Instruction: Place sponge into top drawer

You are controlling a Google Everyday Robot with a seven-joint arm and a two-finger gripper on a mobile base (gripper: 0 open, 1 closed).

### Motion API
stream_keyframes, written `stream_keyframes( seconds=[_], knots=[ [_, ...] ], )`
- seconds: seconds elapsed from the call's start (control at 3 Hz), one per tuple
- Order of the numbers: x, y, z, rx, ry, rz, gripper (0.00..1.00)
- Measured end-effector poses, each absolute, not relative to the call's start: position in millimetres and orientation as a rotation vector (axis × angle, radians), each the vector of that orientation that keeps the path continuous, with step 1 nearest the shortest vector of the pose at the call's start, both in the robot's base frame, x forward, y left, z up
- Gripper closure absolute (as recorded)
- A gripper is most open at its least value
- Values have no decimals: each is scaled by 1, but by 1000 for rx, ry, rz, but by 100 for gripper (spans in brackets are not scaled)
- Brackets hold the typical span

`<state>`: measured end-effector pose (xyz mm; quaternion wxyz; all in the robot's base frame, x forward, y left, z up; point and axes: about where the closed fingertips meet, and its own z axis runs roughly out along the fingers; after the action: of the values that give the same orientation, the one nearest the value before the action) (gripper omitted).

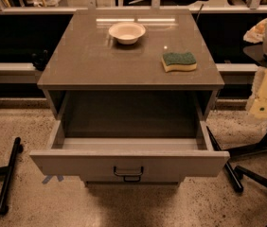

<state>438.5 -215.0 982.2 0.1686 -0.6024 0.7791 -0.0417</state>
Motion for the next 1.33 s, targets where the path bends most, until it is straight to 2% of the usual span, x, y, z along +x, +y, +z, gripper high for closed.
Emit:
stream_keyframes(
  seconds=[0.67,1.0,1.33],
  knots=[
    [452,-219,981,-1647,2204,-118,0],
    [489,-236,969,-1508,2154,-45,0],
    [553,-238,950,-1379,2059,108,0]
  ],
)
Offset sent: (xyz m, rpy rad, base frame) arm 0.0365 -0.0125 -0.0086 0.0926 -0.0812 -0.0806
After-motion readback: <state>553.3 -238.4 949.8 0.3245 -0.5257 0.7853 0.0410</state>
